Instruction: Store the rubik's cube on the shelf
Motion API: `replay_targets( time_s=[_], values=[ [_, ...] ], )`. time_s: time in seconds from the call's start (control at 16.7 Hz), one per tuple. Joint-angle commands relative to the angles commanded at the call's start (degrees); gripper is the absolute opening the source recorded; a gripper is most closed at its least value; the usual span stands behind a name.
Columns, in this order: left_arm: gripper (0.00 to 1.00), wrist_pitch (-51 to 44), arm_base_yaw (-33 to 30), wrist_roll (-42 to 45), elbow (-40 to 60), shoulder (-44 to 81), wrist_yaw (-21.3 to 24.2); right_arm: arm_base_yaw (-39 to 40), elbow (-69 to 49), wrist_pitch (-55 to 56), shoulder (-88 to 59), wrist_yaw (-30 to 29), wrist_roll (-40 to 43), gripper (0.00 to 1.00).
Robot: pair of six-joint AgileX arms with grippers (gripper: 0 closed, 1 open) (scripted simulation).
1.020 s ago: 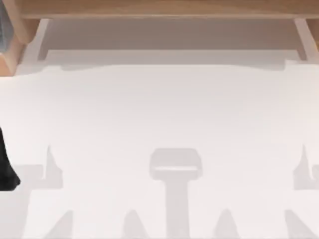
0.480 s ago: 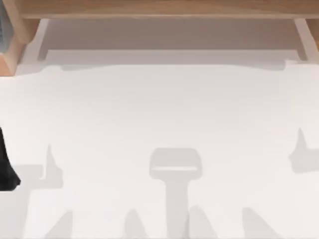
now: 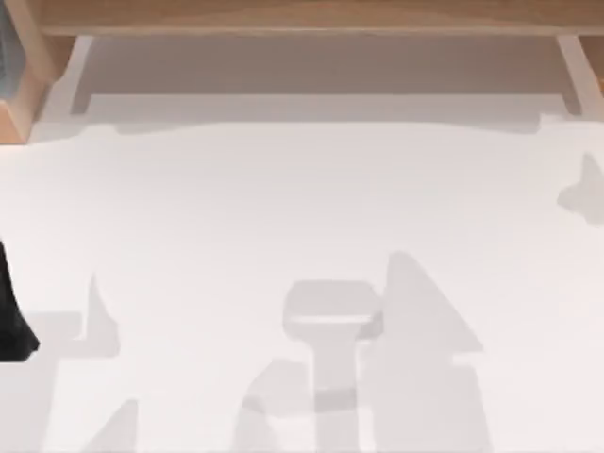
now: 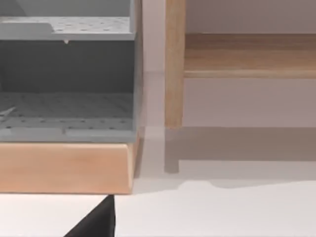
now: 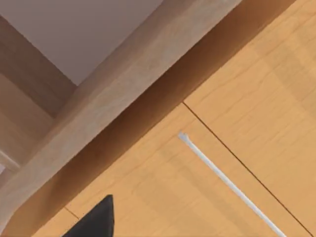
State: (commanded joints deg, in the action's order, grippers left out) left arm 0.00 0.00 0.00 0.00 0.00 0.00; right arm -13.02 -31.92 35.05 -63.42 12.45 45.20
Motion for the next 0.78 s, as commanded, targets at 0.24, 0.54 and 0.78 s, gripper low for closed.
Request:
replay_targets(
  time_s=[0.24,0.54,0.78],
  values=[
    [1.0,0.0,0.0,0.0,0.0,0.0,0.0,-5.17,-11.52,12.68,-26.04,4.28,16.53,1.0],
    [1.0,0.0,0.0,0.0,0.0,0.0,0.0,-10.33,-23.58,25.93,-53.09,8.85,33.61,1.0],
    [1.0,0.0,0.0,0.0,0.0,0.0,0.0,-12.72,-29.55,32.49,-65.49,11.18,41.95,1.0]
  ],
)
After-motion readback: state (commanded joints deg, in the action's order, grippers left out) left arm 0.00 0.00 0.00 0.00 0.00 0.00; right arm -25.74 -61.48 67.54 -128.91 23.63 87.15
